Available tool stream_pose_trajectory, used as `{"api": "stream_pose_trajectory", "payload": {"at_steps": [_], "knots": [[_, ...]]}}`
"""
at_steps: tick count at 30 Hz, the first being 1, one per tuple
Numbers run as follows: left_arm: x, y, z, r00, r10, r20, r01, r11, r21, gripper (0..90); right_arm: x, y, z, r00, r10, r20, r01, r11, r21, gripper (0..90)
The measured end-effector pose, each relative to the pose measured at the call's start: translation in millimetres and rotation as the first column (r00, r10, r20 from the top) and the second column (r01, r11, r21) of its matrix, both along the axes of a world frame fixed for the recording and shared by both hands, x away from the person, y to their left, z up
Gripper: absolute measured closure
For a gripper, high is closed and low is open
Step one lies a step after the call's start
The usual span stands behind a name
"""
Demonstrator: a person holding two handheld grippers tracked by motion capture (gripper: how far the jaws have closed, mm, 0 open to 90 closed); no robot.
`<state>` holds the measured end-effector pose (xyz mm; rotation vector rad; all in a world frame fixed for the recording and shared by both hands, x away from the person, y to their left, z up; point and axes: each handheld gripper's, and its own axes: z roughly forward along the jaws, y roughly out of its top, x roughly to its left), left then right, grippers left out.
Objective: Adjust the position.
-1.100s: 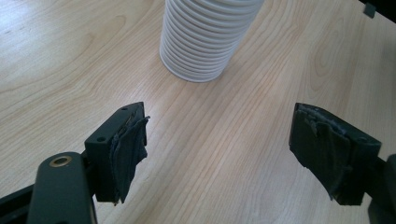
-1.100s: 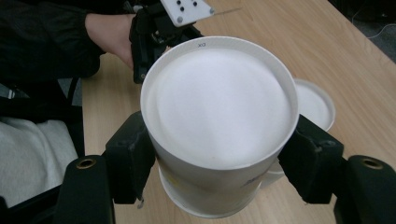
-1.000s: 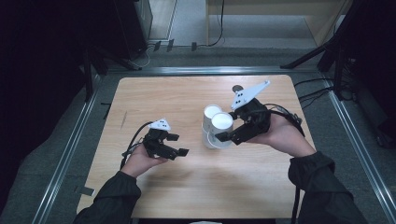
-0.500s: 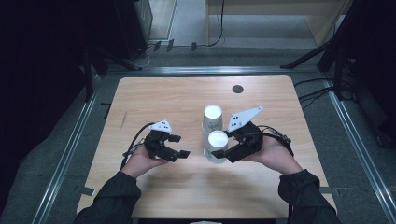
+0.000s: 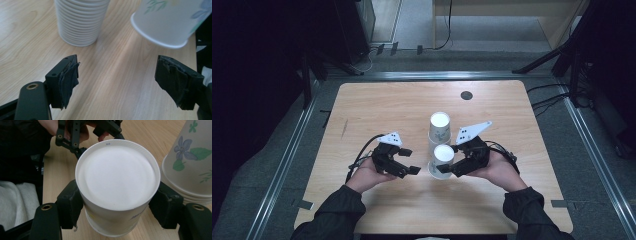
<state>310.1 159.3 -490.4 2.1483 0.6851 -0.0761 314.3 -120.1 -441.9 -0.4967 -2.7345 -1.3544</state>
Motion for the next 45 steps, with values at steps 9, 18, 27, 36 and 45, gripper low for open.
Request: {"api": "stream_pose_trajectory", "payload": {"at_steps": [9, 18, 27, 36, 45], "knots": [[-5.8, -16.4, -2.0, 0.9978, -0.066, 0.009, 0.066, 0.9975, -0.022, 18.3, -0.1, 9.3, -9.0, 0.9998, 0.019, -0.011, -0.019, 1.0, -0.006, 32.4], [-10.3, -22.5, -0.3, 0.9943, -0.105, 0.02, 0.105, 0.9936, -0.039, 15.9, -3.3, 17.5, -12.1, 0.9995, 0.024, -0.021, -0.024, 1.0, 0.0, 32.6], [-10.1, -31.5, -1.0, 0.9884, -0.15, 0.025, 0.151, 0.9865, -0.063, 13.9, -6.1, 16.7, -8.8, 0.9996, 0.012, -0.025, -0.011, 0.999, 0.039, 32.7], [-13.5, -40.9, -2.5, 0.9817, -0.184, 0.049, 0.187, 0.9812, -0.05, 14.5, -6.1, 15.7, -7.6, 0.9986, 0.02, -0.049, -0.016, 0.997, 0.078, 32.8], [-12.2, -37.5, -0.2, 0.9826, -0.177, 0.058, 0.18, 0.9822, -0.054, 23.9, -6.0, 15.9, -8.7, 0.9981, 0.019, -0.059, -0.014, 0.996, 0.085, 32.9]]}}
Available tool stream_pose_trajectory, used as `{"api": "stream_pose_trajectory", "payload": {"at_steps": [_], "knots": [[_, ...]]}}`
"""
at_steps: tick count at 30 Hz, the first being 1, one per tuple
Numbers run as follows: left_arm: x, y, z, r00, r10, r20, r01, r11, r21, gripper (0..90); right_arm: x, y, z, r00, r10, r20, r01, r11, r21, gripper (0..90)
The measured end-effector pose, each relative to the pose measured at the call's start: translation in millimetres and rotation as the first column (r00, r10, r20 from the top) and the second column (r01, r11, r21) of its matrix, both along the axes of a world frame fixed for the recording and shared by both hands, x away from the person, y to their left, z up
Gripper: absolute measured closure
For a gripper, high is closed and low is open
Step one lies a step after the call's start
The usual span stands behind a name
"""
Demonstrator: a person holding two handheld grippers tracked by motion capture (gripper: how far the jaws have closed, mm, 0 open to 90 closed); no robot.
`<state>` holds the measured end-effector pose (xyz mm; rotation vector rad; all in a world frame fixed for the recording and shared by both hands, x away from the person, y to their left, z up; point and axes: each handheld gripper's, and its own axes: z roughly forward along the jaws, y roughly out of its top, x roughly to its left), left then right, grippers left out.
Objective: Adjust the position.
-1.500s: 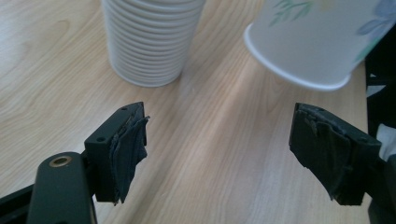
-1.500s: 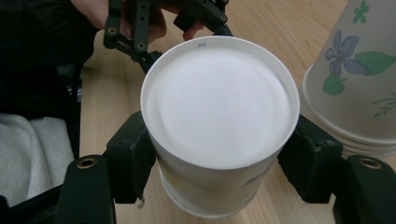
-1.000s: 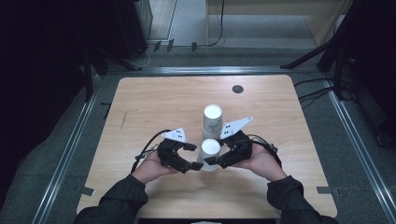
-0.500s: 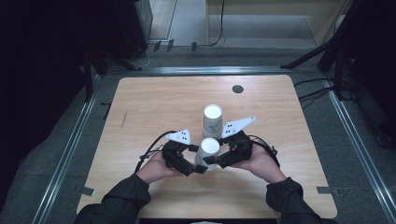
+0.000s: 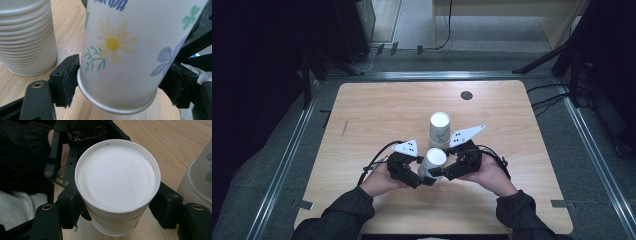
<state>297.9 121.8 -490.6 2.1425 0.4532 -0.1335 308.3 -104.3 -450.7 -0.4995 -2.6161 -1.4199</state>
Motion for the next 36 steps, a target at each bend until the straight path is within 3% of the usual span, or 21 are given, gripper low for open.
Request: {"api": "stream_pose_trajectory", "payload": {"at_steps": [7, 9, 12, 19, 23, 25, 28, 30, 33, 36], "knots": [[1.0, 0.7, 0.0, 0.9999, -0.012, -0.003, 0.012, 0.9999, 0.01, 26.4, 0.3, 0.1, -1.7, 1.0, 0.002, 0.0, -0.002, 1.0, 0.0, 32.3], [0.9, 1.7, 1.2, 0.9999, -0.014, -0.003, 0.014, 0.9999, 0.006, 26.2, -2.0, 0.7, -1.3, 0.9992, 0.013, 0.038, -0.013, 1.0, -0.005, 29.8], [1.5, 4.5, 3.2, 0.9999, -0.012, -0.005, 0.012, 0.9999, 0.0, 26.2, -3.4, 1.3, -1.2, 0.9983, 0.016, 0.057, -0.015, 1.0, -0.013, 25.8], [4.2, 18.5, 10.1, 0.9999, 0.0, 0.013, -0.001, 0.9991, 0.041, 25.9, -3.5, -7.1, -3.4, 0.9986, 0.007, 0.052, -0.006, 1.0, -0.028, 23.5], [4.7, 24.3, 14.8, 0.9994, -0.003, 0.034, 0.0, 0.996, 0.089, 25.9, -5.7, -10.1, -6.8, 0.9988, 0.008, 0.049, -0.005, 0.999, -0.052, 23.5], [3.6, 25.2, 16.9, 0.9983, -0.015, 0.057, 0.008, 0.9917, 0.128, 25.9, -7.1, -10.4, -8.6, 0.9987, 0.01, 0.049, -0.006, 0.998, -0.064, 23.6], [3.4, 26.4, 22.0, 0.9954, -0.037, 0.088, 0.017, 0.9775, 0.21, 25.7, -8.7, -11.0, -10.1, 0.9981, 0.012, 0.061, -0.007, 0.997, -0.083, 23.6], [3.9, 28.5, 26.3, 0.9932, -0.034, 0.111, 0.008, 0.9728, 0.231, 25.7, -9.3, -11.8, -10.7, 0.9979, 0.014, 0.063, -0.009, 0.997, -0.076, 23.9], [8.2, 32.7, 34.4, 0.9946, -0.045, 0.094, 0.022, 0.9723, 0.233, 25.7, -8.8, -10.7, -9.9, 0.9982, 0.007, 0.059, -0.003, 0.997, -0.073, 24.3], [14.7, 32.5, 41.4, 0.9934, -0.082, 0.08, 0.056, 0.9575, 0.283, 25.8, -8.5, -10.6, -8.7, 0.9973, 0.008, 0.073, -0.003, 0.998, -0.066, 24.3]]}}
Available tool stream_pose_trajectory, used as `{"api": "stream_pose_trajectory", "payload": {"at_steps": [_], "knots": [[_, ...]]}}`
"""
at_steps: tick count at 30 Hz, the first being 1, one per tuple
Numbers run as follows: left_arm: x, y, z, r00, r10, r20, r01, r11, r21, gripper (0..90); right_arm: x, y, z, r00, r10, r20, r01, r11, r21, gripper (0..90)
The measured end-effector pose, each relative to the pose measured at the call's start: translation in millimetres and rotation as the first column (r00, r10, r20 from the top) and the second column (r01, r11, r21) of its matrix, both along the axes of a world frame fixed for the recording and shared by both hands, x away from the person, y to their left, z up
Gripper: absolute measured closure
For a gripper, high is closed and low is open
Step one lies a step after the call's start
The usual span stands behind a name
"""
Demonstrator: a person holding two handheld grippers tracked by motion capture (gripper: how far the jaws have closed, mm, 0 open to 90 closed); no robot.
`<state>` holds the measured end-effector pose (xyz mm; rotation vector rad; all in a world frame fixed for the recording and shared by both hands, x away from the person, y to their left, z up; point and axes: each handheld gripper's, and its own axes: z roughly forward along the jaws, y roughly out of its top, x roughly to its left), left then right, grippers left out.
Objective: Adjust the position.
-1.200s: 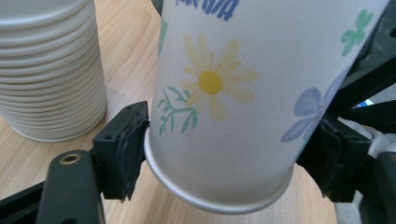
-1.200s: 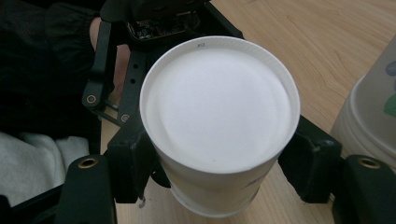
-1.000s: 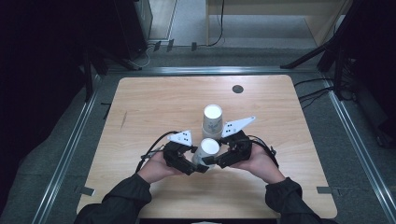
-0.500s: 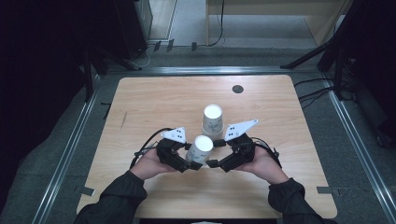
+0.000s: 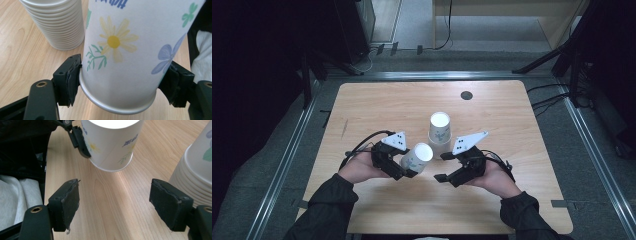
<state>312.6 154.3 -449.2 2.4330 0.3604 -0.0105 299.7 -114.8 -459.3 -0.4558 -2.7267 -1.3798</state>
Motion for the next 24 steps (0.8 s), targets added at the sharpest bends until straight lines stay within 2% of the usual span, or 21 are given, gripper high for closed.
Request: {"api": "stream_pose_trajectory", "payload": {"at_steps": [1, 3, 6, 10, 11, 14, 15, 22, 24], "knots": [[1.3, -1.1, 1.5, 0.9999, -0.008, 0.01, 0.008, 0.9999, 0.014, 25.7, 0.0, -0.3, 0.4, 1.0, -0.002, -0.001, 0.002, 1.0, 0.002, 24.3], [6.0, -4.9, 3.9, 0.9994, -0.033, -0.002, 0.033, 0.9981, 0.052, 25.8, 1.0, -0.9, 0.5, 1.0, -0.007, 0.004, 0.007, 1.0, 0.007, 24.3], [9.0, -10.4, 4.9, 0.9987, -0.05, -0.01, 0.051, 0.9948, 0.089, 25.8, 1.4, -1.6, 0.8, 0.9999, -0.015, 0.006, 0.015, 1.0, 0.012, 24.3], [4.4, -16.6, 0.0, 0.9969, -0.078, -0.009, 0.079, 0.9935, 0.082, 25.7, 1.4, -1.1, 0.7, 0.9999, -0.014, 0.009, 0.014, 1.0, 0.019, 24.8], [2.8, -19.2, -3.2, 0.9958, -0.086, -0.03, 0.088, 0.9927, 0.082, 25.7, 1.2, -0.7, 0.4, 0.9999, -0.014, 0.009, 0.013, 1.0, 0.02, 25.0], [-3.8, -26.2, -11.3, 0.9931, -0.115, -0.023, 0.117, 0.9872, 0.108, 25.5, 0.4, 2.3, -0.6, 1.0, 0.001, 0.007, -0.001, 1.0, 0.017, 25.3], [-4.4, -28.0, -13.2, 0.992, -0.122, -0.032, 0.125, 0.9853, 0.116, 25.5, -0.1, 3.7, -0.9, 1.0, 0.007, 0.007, -0.007, 1.0, 0.015, 25.3], [-7.0, -37.4, -23.4, 0.9895, -0.135, -0.053, 0.141, 0.9812, 0.132, 25.2, -4.4, 14.4, -2.1, 0.9988, 0.048, 0.005, -0.048, 0.999, -0.001, 28.1], [-6.7, -39.8, -23.6, 0.9896, -0.132, -0.058, 0.138, 0.9824, 0.126, 25.2, -4.3, 16.8, -3.1, 0.9985, 0.055, -0.002, -0.055, 0.998, -0.004, 29.1]]}}
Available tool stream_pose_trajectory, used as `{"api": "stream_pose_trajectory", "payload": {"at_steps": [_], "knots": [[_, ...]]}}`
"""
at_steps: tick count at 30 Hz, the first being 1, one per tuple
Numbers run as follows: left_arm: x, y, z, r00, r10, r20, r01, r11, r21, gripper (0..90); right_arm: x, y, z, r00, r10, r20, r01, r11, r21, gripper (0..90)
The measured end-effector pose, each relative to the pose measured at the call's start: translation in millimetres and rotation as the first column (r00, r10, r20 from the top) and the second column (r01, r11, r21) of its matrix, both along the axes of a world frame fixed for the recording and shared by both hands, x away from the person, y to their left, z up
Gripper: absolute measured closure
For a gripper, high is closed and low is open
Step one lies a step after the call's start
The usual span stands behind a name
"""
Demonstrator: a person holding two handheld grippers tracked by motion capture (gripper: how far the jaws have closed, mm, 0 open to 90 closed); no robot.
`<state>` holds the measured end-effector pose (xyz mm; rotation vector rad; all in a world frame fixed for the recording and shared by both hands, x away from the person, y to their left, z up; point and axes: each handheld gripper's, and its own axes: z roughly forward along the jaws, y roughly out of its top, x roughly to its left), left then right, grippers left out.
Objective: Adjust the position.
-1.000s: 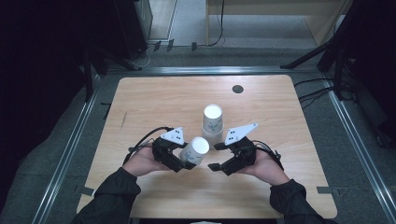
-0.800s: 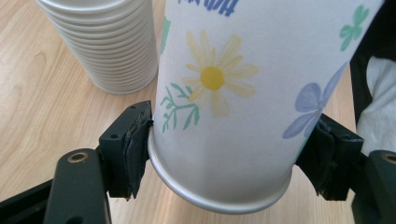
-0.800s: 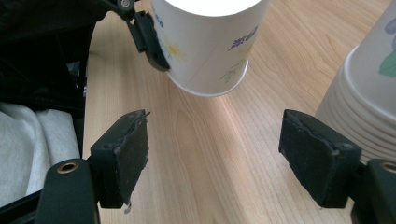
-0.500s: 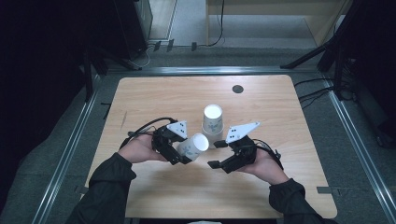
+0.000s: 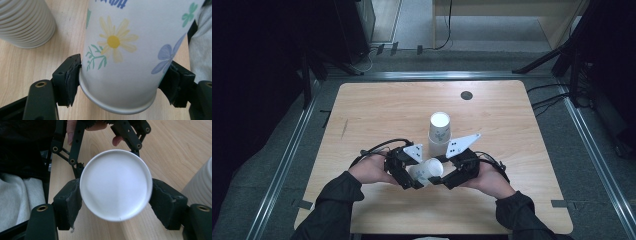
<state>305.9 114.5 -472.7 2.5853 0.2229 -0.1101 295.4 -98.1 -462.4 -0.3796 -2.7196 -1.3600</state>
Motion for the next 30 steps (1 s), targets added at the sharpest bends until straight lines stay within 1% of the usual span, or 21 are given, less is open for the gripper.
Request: {"api": "stream_pose_trajectory", "payload": {"at_steps": [3, 4, 6, 9, 11, 12, 13, 15, 16, 17, 20, 22, 23, 26, 28, 29, 30], "knots": [[-1.5, -2.6, 0.1, 1.0, -0.009, -0.003, 0.009, 1.0, 0.0, 25.2, 0.4, 2.8, -1.7, 1.0, 0.007, -0.005, -0.007, 1.0, -0.007, 31.0], [-2.3, -3.1, 0.3, 0.9999, -0.013, 0.003, 0.013, 0.9999, 0.005, 25.2, 0.0, 3.8, -2.0, 0.9999, 0.006, -0.011, -0.006, 1.0, -0.015, 31.5], [-3.1, -3.5, -0.1, 0.9999, -0.013, 0.001, 0.013, 0.9998, 0.012, 25.3, 0.5, 5.3, -3.1, 0.9997, 0.019, -0.017, -0.019, 1.0, -0.019, 33.8], [-3.3, -2.2, -1.2, 0.9999, -0.017, -0.002, 0.017, 0.9998, 0.004, 25.2, -0.2, 6.5, -2.5, 0.9995, 0.02, -0.023, -0.02, 0.999, -0.035, 34.8], [-3.1, -0.5, -1.9, 0.9998, -0.02, -0.003, 0.02, 0.9997, -0.013, 23.7, 0.0, 6.3, -2.6, 0.9995, 0.024, -0.022, -0.025, 0.999, -0.033, 34.7], [-2.6, 0.9, -2.0, 0.9998, -0.017, -0.008, 0.017, 0.9994, -0.03, 22.6, 0.1, 5.6, -2.6, 0.9995, 0.03, -0.012, -0.03, 0.999, -0.025, 34.6], [-1.8, 1.9, -1.8, 0.9999, -0.011, -0.011, 0.01, 0.999, -0.045, 20.5, 0.3, 4.9, -2.8, 0.9994, 0.035, -0.002, -0.035, 0.999, -0.02, 34.6], [-0.6, 3.1, -0.3, 0.9998, 0.005, -0.021, -0.006, 0.9983, -0.059, 14.7, 1.3, 3.3, -2.3, 0.9997, 0.026, -0.004, -0.026, 1.0, -0.018, 34.6], [-0.5, 3.8, 1.0, 0.9999, 0.009, -0.012, -0.01, 0.9977, -0.067, 12.5, 2.4, 2.3, -2.3, 0.9997, 0.022, -0.006, -0.022, 1.0, -0.014, 34.6], [-0.6, 4.3, 1.6, 0.9998, 0.014, -0.015, -0.015, 0.9973, -0.072, 11.7, 3.1, 1.0, -2.1, 0.9998, 0.017, -0.005, -0.017, 1.0, -0.013, 34.6], [-0.5, 7.1, 2.9, 0.9995, 0.032, -0.002, -0.032, 0.9964, -0.078, 8.3, 4.5, -2.1, -1.5, 0.9999, 0.011, -0.008, -0.011, 1.0, -0.003, 34.6], [0.7, 11.4, 2.3, 0.9986, 0.051, -0.014, -0.052, 0.993, -0.106, 8.3, 4.9, -4.3, -0.9, 0.9999, 0.009, -0.008, -0.009, 1.0, 0.005, 34.5], [1.4, 13.5, 1.7, 0.9976, 0.063, -0.028, -0.066, 0.9909, -0.117, 8.3, 4.6, -5.4, -0.6, 1.0, 0.007, -0.006, -0.007, 1.0, 0.007, 34.6], [2.0, 18.9, 0.8, 0.996, 0.087, -0.023, -0.089, 0.9866, -0.137, 8.4, 4.6, -8.5, -0.1, 1.0, 0.002, 0.001, -0.002, 1.0, 0.012, 34.5], [0.9, 21.8, 0.7, 0.9942, 0.106, 0.018, -0.102, 0.9846, -0.142, 8.3, 4.7, -10.6, 0.2, 0.9998, -0.005, 0.018, 0.005, 1.0, 0.007, 34.5], [0.8, 23.1, 0.2, 0.9938, 0.109, 0.022, -0.104, 0.9827, -0.153, 8.3, 5.6, -12.2, 0.2, 0.9999, -0.007, 0.014, 0.007, 1.0, 0.011, 34.5], [1.4, 24.6, -0.4, 0.9931, 0.117, 0.009, -0.114, 0.9803, -0.161, 8.3, 6.3, -13.1, 0.4, 0.9999, -0.012, 0.012, 0.012, 1.0, 0.013, 34.5]]}}
